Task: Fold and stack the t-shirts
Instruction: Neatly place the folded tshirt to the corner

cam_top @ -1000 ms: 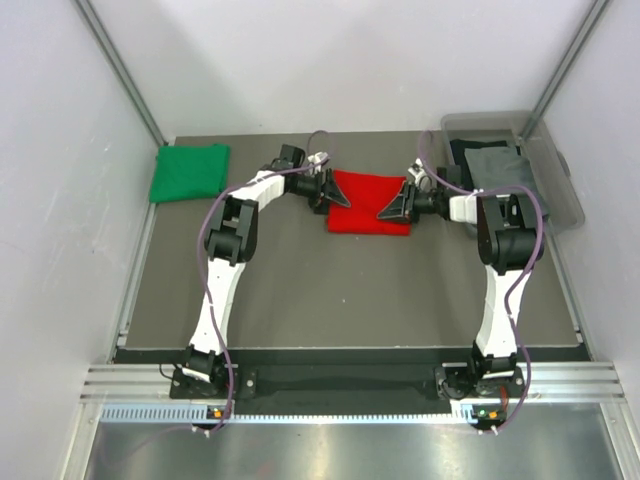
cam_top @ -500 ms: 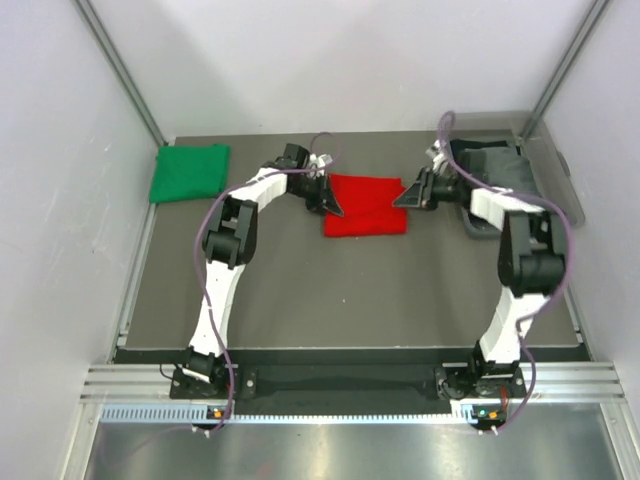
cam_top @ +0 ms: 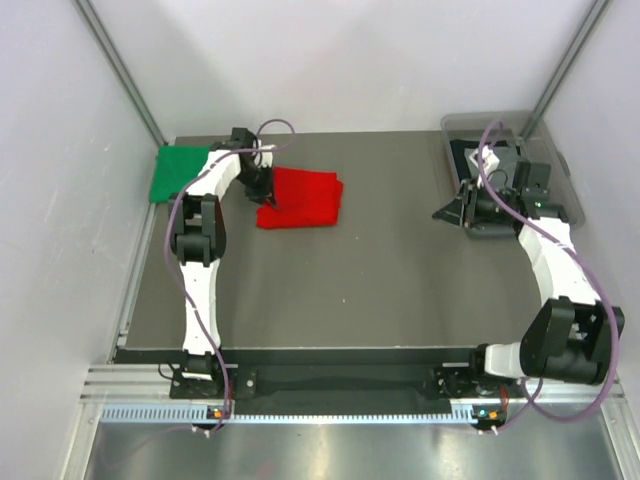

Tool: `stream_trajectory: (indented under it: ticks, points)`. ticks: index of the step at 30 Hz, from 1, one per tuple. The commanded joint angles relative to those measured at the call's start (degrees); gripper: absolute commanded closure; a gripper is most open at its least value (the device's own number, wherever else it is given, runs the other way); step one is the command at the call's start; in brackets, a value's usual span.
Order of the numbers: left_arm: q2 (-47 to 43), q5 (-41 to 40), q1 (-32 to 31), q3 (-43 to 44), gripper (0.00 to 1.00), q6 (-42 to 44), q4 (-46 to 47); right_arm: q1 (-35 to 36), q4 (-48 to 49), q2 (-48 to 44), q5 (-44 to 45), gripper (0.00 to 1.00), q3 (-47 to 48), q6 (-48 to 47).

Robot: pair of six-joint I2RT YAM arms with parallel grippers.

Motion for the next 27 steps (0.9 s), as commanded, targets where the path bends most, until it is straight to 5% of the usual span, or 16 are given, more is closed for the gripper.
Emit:
stream_trajectory:
  ticks: [1, 15, 27]
  points:
    - [-4.0, -11.3, 0.5, 4.6, 1.0, 6.6, -6.4, -0.8, -4.7, -5.7, -0.9, 0.72, -2.0, -6.1]
    - [-5.6, -35.9, 2.1, 13.7, 1.0, 15.2, -3.1, -0.9, -1.9, -11.2, -2.6, 0.71, -8.7, -5.0]
    - [-8.8, -46.5, 2.1, 14.2, 1.0, 15.1, 5.1, -1.0, 0.2, -13.7, -2.9, 0.71, -12.5, -4.7]
